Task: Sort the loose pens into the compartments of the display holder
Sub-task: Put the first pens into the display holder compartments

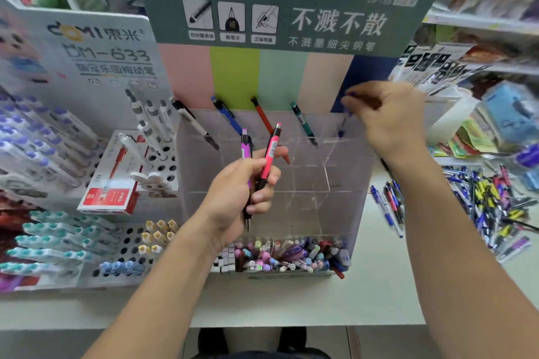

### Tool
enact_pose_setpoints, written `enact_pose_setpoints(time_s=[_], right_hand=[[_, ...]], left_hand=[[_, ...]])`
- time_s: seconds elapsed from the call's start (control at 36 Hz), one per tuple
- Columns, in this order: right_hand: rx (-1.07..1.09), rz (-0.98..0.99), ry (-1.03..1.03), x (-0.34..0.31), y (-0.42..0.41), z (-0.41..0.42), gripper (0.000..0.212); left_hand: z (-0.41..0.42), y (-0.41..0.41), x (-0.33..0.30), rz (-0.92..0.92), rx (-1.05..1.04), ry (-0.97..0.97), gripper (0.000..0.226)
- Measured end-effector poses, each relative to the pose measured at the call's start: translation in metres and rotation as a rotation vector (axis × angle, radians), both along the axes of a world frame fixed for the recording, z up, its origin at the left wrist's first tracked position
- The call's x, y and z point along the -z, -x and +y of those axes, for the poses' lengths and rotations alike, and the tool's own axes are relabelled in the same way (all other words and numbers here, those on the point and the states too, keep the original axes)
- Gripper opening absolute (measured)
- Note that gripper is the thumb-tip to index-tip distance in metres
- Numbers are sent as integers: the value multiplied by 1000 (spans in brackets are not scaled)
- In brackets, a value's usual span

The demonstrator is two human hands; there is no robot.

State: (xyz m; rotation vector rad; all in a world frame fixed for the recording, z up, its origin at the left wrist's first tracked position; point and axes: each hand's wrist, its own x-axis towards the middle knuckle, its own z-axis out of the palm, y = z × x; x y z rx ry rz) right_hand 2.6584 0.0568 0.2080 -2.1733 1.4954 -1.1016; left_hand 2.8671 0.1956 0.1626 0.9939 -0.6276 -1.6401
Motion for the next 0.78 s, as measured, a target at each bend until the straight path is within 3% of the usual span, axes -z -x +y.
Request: enact_pose_setpoints(time_s=[0.14,0.25,0.33,0.39,0.5,0.64,0.72,0.78], right_hand=[[1,62,-59,13,-13,-7,18],[61,-94,-57,9,-15,14,28],[104,-276,7,4,-25,47,10],[28,-392,-158,6,-42,69,6],[-195,-435,-526,18,-82,99,4],[-275,-732,-843,25,-97,99,7],[-314,-837,-950,27,-101,95,12],[-324,-865,-957,25,-102,93,16]], left_hand=[[4,4,-2,36,-36,27,32],[7,0,-1,6,-81,21,19],[10,-5,0,-10,-90,9,16],[12,-8,2,-42,-86,10,16],[17,-14,6,-75,-55,37,16],[25,-28,5,-71,-40,36,18],[31,-39,5,-155,-38,22,24],[35,-46,5,-118,-74,-9,25]])
